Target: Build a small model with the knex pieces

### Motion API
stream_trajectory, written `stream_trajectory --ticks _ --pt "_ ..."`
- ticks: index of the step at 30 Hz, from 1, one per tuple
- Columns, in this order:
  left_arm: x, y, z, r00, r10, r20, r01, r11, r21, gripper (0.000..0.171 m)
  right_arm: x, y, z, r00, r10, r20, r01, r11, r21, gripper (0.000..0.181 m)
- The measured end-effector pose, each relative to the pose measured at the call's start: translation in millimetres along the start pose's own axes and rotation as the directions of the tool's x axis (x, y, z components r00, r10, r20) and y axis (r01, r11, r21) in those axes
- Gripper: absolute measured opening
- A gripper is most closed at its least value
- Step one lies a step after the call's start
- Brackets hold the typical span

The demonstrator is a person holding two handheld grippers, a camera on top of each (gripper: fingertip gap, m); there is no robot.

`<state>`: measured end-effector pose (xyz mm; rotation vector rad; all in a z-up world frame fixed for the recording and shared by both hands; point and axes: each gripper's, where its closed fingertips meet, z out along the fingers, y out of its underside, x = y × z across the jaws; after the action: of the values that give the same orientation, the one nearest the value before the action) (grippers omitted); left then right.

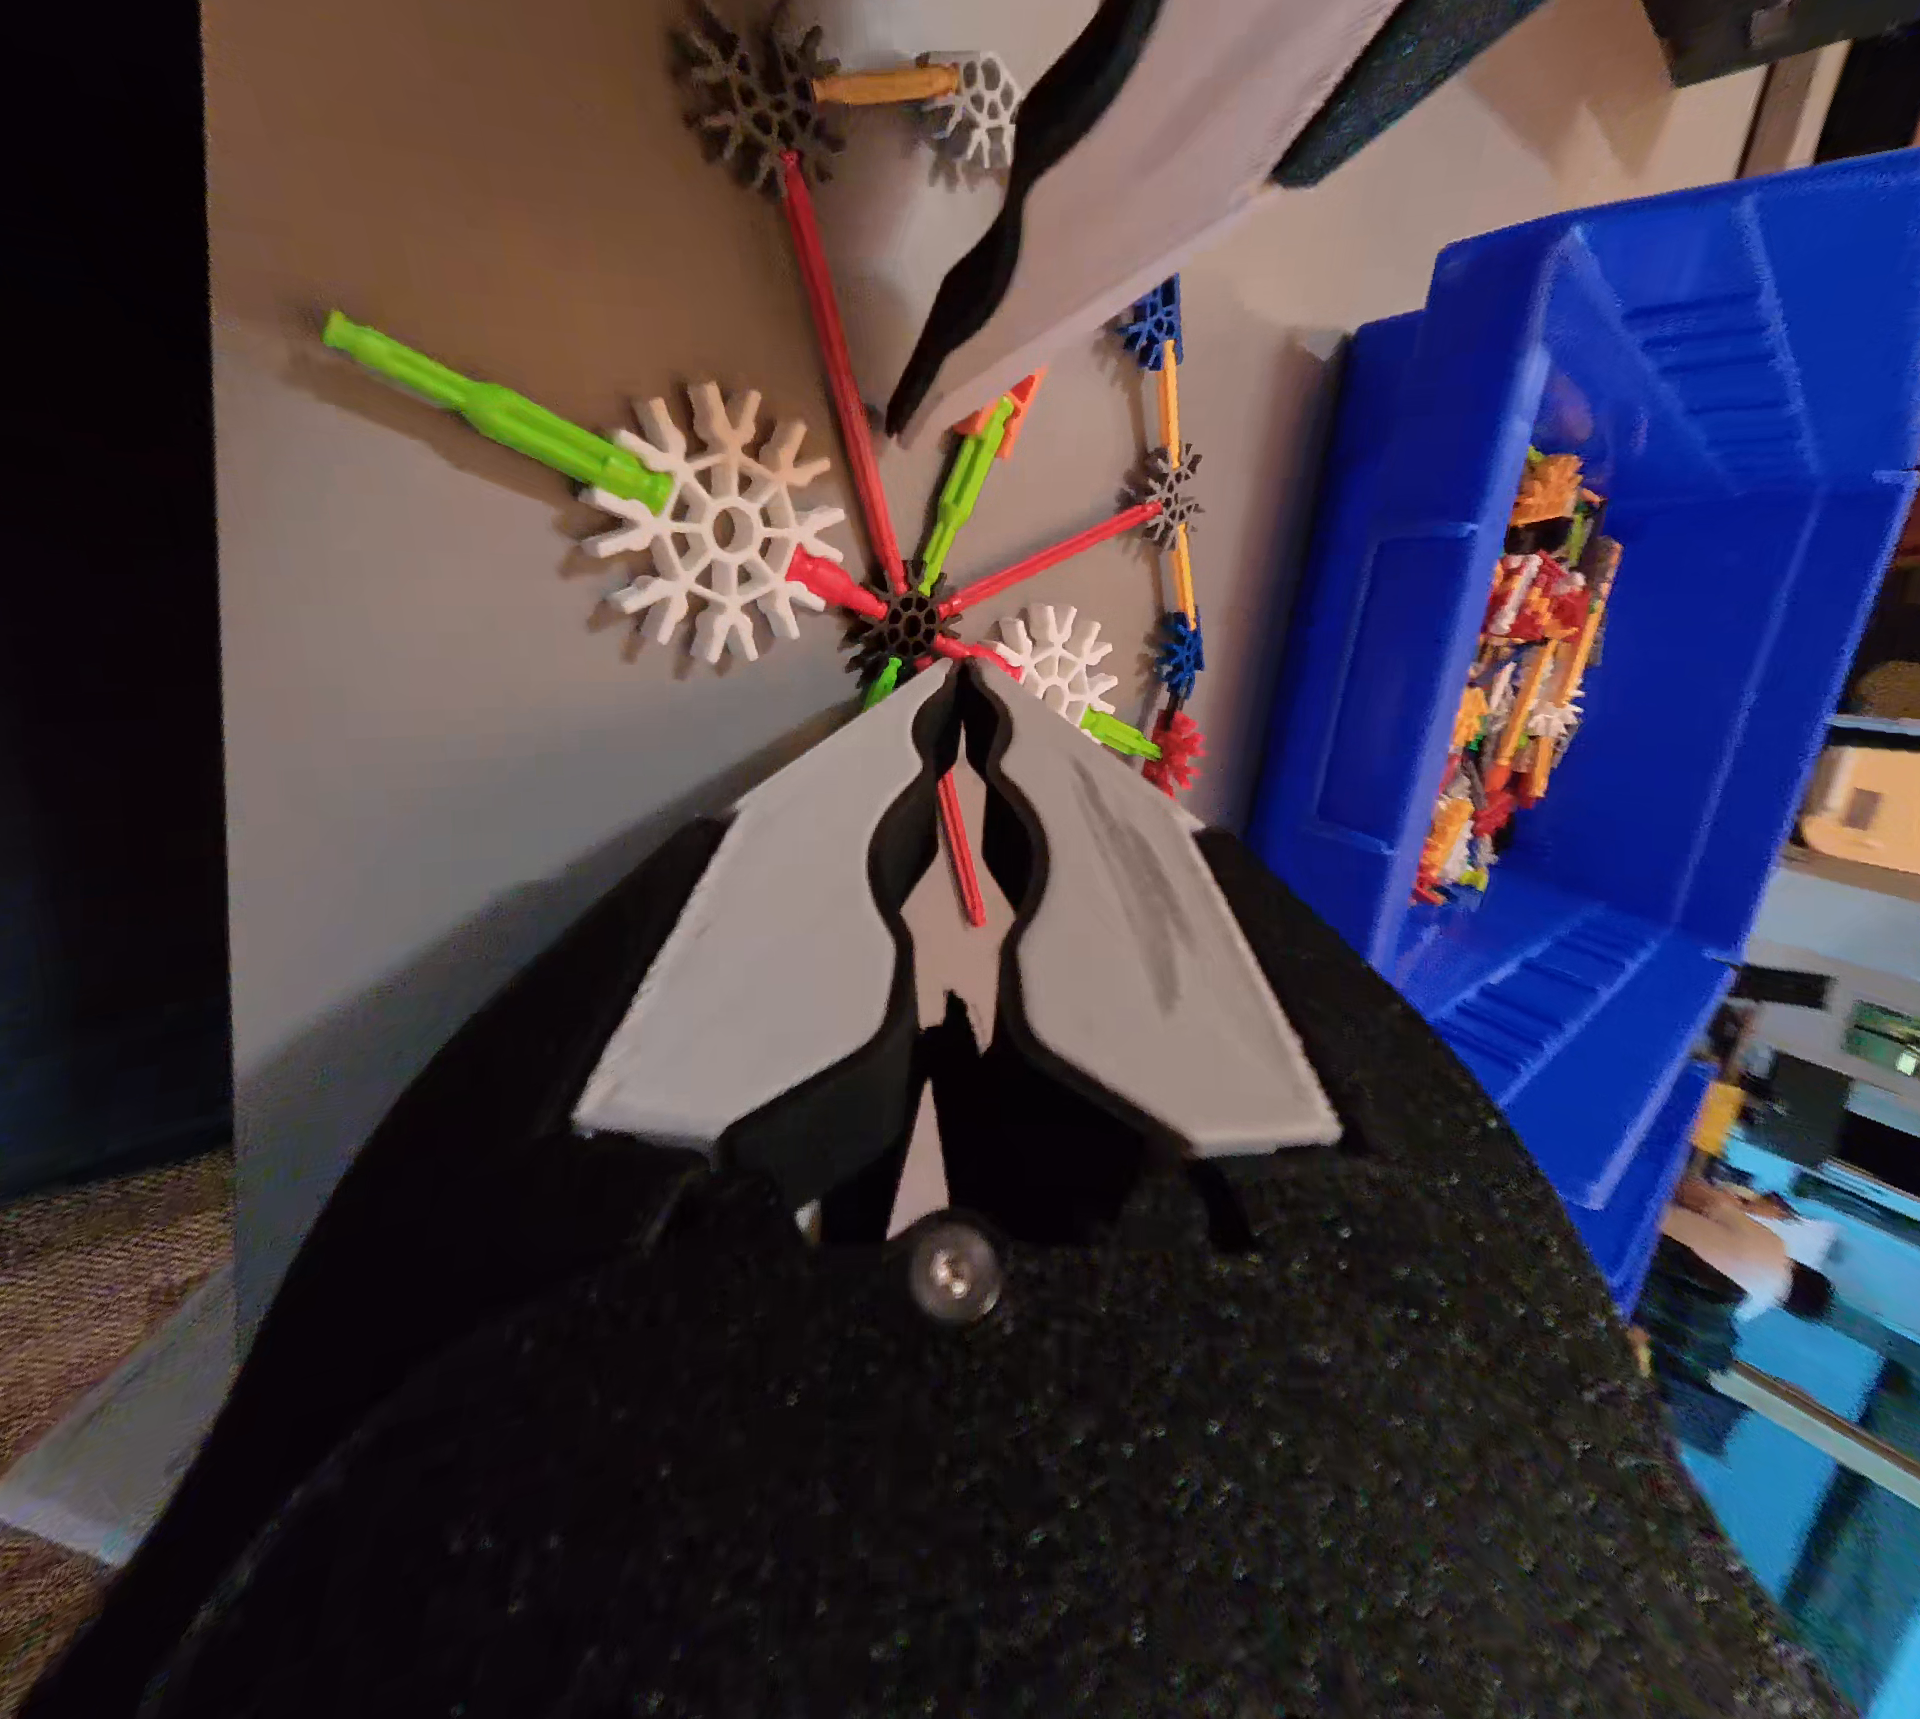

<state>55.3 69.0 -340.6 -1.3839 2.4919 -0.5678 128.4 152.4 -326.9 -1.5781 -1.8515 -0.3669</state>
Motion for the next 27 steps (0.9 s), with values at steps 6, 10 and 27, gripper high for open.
stream_trajectory --ticks 6,10,27 --pt "5.3 -1.0 2.7 1.0 -0.001 0.0 0.001 1.0 0.008 0.14 1.7 -2.4 -0.2 0.986 -0.109 -0.128 0.098 0.991 -0.087 0.0" --pt "7.7 -1.4 3.0 1.0 -0.005 -0.003 0.005 1.0 0.004 0.143 2.2 -3.7 -0.5 0.978 -0.127 -0.165 0.113 0.99 -0.088 0.0" --pt "9.7 -2.0 2.4 1.0 -0.006 0.009 0.006 1.0 0.001 0.143 2.1 -5.7 -13.5 0.994 0.095 -0.052 -0.094 0.995 0.031 0.0"
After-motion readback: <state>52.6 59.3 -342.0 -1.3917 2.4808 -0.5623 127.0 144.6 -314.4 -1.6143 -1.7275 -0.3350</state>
